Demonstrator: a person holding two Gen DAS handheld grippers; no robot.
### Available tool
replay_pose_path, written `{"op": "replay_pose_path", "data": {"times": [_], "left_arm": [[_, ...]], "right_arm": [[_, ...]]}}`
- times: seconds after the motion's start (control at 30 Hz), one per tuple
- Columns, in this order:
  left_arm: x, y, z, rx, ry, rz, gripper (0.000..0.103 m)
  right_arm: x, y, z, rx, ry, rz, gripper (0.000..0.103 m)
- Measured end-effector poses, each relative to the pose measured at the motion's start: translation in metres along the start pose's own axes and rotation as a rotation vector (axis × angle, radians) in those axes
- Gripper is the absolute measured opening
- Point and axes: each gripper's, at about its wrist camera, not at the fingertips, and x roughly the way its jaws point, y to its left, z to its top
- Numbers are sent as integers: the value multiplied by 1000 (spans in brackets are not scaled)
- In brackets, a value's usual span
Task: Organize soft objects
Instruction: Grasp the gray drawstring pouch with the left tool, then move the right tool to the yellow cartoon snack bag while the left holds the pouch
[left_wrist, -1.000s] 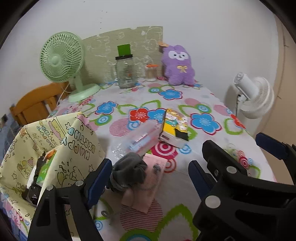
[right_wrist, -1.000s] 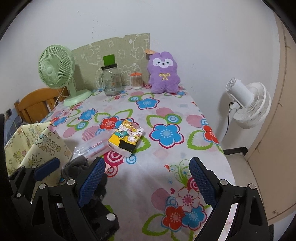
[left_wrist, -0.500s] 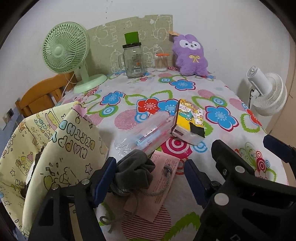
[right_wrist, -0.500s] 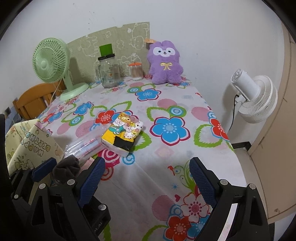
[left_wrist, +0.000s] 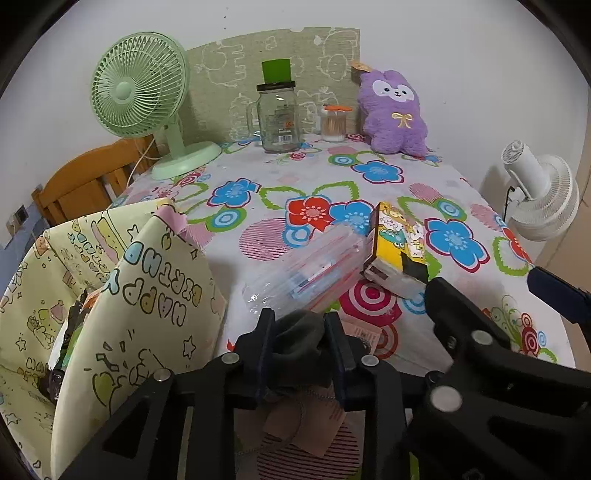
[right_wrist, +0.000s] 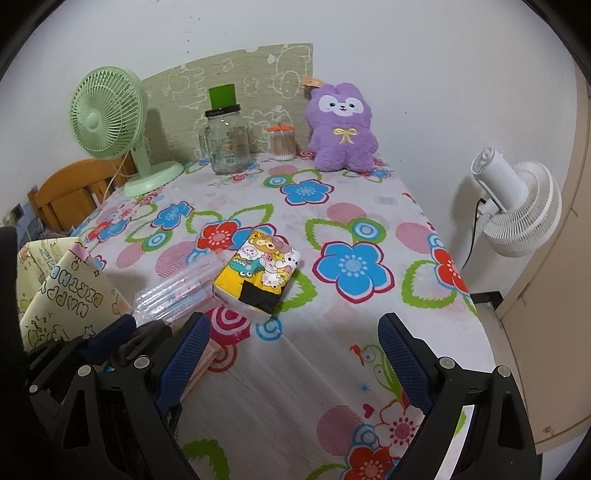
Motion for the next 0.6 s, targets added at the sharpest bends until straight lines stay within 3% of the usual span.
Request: {"op": "replay_pose_path", "data": {"times": [0.37, 0.6], "left_arm": [[-8, -7, 16, 31, -55, -121, 24], [13, -4, 18, 12, -12, -156, 24]], "right_arm": [[7, 1, 15, 4, 0, 7, 94], [26, 7, 21, -10, 28, 6, 94]]}}
